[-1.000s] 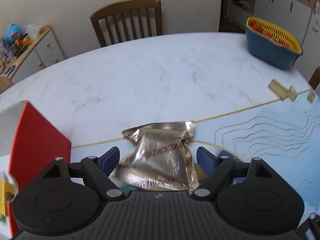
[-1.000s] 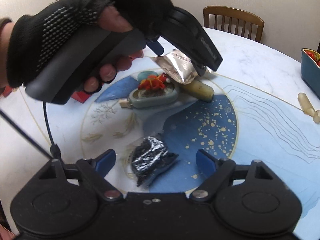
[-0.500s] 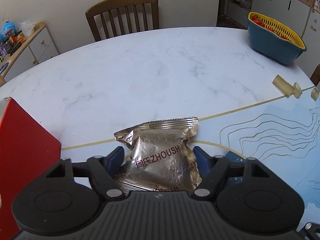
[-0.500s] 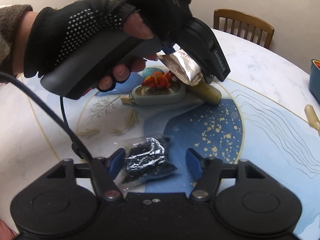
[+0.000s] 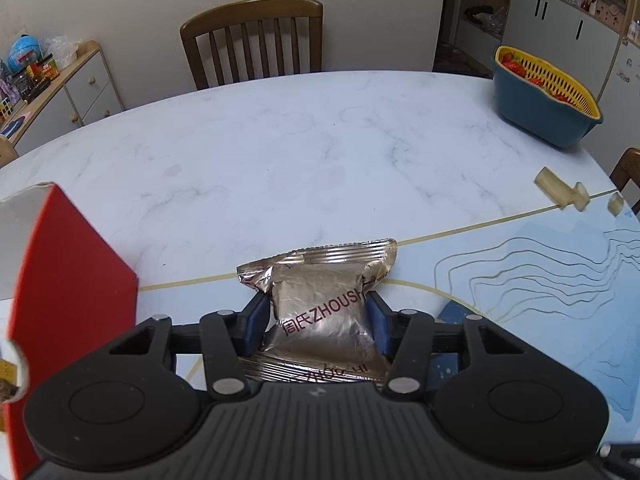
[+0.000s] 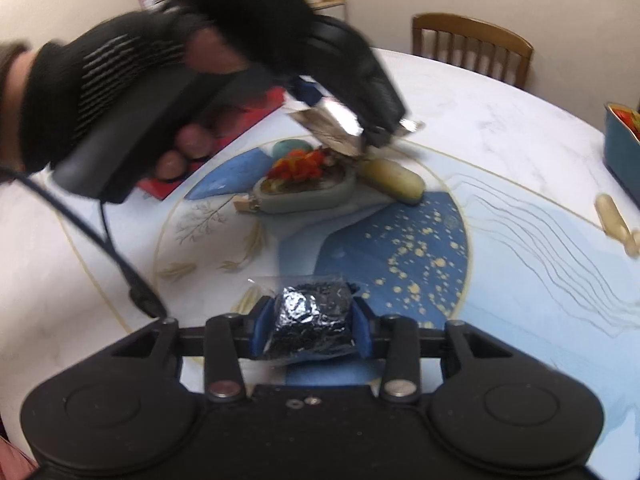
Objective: Organize objects
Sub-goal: 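Carry silver packet and black bead bag with both tools over the box, then open left tool releasing packet while right tool releases bead bag, then move both tools back over the items on the mat, then grasp red horse keychain with left tool while right tool grasps cream tube, then carry keychain and cream tube with both tools over the box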
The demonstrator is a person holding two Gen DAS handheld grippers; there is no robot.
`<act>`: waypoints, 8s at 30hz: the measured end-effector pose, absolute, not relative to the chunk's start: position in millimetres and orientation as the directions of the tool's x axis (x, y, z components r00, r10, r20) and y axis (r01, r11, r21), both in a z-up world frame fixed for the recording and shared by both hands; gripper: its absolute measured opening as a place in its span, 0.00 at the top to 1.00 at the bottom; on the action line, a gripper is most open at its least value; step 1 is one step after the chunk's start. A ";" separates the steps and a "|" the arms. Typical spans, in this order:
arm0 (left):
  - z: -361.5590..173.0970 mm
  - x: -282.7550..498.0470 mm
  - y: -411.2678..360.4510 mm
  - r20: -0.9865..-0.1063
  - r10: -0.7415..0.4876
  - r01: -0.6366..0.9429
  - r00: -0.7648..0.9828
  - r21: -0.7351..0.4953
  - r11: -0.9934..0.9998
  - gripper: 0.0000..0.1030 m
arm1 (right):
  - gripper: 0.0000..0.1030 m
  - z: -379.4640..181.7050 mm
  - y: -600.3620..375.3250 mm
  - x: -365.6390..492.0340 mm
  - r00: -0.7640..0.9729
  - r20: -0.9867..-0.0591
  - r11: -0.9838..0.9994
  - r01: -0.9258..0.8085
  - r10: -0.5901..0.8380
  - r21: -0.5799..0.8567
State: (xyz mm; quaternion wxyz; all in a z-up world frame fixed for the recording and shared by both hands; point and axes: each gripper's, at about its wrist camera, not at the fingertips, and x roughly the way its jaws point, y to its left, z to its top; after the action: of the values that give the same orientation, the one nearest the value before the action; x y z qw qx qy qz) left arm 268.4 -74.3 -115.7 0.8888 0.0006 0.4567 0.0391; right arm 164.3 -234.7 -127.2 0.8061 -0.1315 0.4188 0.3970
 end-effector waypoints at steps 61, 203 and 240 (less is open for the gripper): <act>-23.6 85.0 204.2 -0.777 0.166 -0.259 0.607 0.003 0.966 0.50 | 0.61 -27.6 2.5 166.1 0.407 -0.701 0.673 -0.727 0.586 0.140; -130.1 193.0 -75.4 -0.761 0.060 -0.140 0.646 -0.041 0.989 0.64 | 0.74 -134.5 -212.8 276.5 0.286 -0.742 0.484 -0.873 0.606 0.059; -2.6 133.9 -8.8 -0.651 -0.132 0.003 0.748 -0.196 0.981 0.80 | 0.80 -2.8 -217.5 168.4 0.527 -0.599 0.716 -0.688 0.603 0.115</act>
State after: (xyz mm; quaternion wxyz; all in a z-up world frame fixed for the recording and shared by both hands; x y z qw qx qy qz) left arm 133.9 -8.8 -2.6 0.9302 -0.0917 0.3535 -0.0363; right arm 168.4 -217.5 -2.8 0.8713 -0.0676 0.3147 0.3705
